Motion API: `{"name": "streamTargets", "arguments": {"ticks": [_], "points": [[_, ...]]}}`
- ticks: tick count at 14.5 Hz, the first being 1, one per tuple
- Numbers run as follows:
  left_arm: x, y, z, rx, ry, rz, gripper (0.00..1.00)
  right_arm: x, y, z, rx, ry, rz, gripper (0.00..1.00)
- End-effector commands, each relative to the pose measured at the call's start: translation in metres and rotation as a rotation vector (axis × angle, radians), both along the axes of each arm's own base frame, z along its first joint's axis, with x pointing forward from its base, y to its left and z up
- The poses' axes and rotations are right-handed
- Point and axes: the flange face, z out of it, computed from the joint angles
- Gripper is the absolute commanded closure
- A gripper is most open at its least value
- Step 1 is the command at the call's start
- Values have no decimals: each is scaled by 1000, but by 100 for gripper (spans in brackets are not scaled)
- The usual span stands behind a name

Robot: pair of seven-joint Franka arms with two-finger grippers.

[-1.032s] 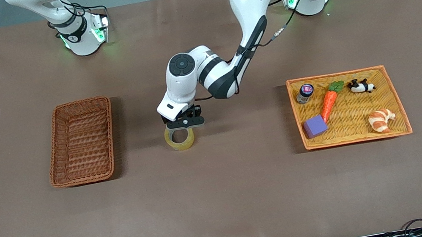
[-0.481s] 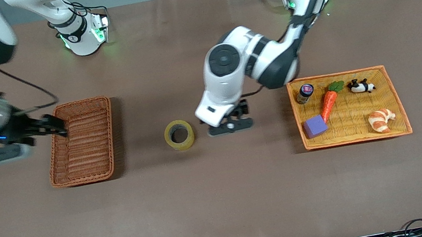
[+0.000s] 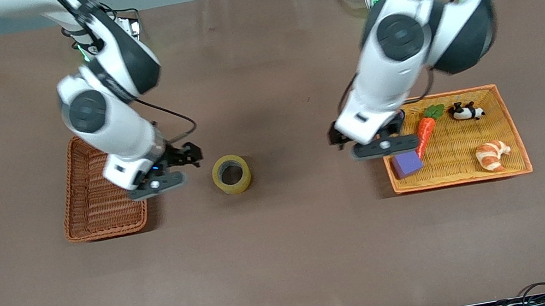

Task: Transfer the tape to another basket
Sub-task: 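Reach the right gripper to the tape while the left gripper withdraws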

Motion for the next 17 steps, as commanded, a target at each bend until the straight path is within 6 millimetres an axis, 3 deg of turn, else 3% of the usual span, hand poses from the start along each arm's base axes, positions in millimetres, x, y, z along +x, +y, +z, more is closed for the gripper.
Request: {"name": "streamTargets", "arguments": {"ticks": [1,5,8,11,17], "points": [[-18,63,44,11,-14,-19,0,-6,21,-46,-75,18,47,0],[-20,147,98,23,-46,-15,0,-15,58,-111,-22,-14,-11,0],[-26,193,122,36,-58,-28,0,-25,60,-132,-37,-23,1,0],[-40,209,139,48,-40,-49,0,-46,58,-160,13,-80,44,0],[-36,230,141,8,-19,-8,0,-45,51,-165,-18,-98,80,5]]}}
